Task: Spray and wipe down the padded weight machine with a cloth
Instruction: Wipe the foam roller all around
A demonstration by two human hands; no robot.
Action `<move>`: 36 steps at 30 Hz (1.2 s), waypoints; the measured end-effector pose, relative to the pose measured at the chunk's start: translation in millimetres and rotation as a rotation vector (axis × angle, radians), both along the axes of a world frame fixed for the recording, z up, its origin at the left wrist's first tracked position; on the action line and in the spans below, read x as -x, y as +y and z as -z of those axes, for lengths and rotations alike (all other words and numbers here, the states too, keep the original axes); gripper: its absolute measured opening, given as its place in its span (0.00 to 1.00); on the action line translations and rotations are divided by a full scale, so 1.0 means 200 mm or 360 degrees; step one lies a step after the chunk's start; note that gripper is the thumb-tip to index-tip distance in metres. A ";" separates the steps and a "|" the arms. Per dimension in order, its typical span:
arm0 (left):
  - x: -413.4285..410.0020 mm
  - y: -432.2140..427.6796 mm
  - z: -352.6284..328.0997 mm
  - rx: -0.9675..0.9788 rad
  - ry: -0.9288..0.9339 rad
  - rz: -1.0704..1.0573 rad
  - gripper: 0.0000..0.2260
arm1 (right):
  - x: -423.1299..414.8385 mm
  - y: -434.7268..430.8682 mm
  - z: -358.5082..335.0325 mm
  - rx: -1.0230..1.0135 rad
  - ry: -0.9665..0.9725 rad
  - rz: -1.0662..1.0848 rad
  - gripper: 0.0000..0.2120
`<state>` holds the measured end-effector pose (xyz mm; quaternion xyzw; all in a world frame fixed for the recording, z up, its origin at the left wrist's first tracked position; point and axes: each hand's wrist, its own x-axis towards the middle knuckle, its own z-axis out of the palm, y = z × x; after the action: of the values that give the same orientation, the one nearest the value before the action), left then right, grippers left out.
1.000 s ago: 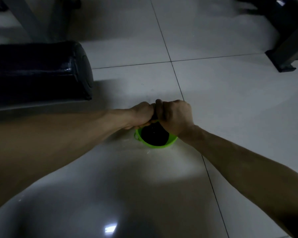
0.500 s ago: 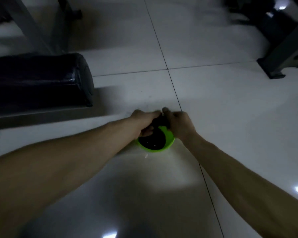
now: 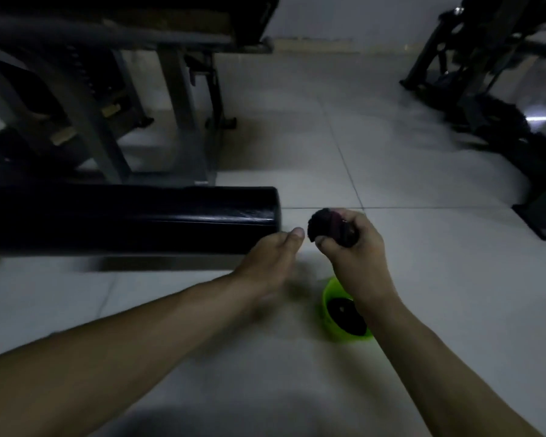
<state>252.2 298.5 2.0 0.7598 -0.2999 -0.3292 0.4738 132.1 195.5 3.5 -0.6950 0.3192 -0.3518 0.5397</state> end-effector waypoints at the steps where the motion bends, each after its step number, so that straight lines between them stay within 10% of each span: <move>1: -0.06 0.07 0.00 -0.0058 0.0029 -0.0016 0.14 | -0.07 0.03 -0.03 0.0098 0.0017 -0.0047 0.17; 9: -0.68 0.88 -0.08 -0.0048 -0.0859 -0.0592 0.09 | -0.63 0.27 0.08 0.1908 0.0560 -0.0548 0.30; 13: -0.98 1.22 0.00 -0.0005 -0.1228 -0.1045 0.21 | -0.74 0.35 0.18 0.2051 0.0444 -0.0519 0.26; 18: -1.31 1.47 0.19 -0.0029 -0.0698 -0.1369 0.39 | -1.04 0.56 0.16 0.2204 0.0353 -0.0677 0.22; 23: -1.45 1.57 0.28 0.0311 -0.0053 -0.1308 0.19 | -1.44 0.89 0.13 0.2289 0.0235 -0.0815 0.17; 36: -1.55 1.55 0.30 0.0673 -0.0239 -0.1287 0.14 | -1.98 1.39 0.02 0.2330 0.0151 -0.1044 0.16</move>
<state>562.6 609.2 -58.2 0.7242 -0.0736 0.0063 0.6856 528.8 473.8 -1.0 -0.9451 -0.1902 -0.2654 0.0086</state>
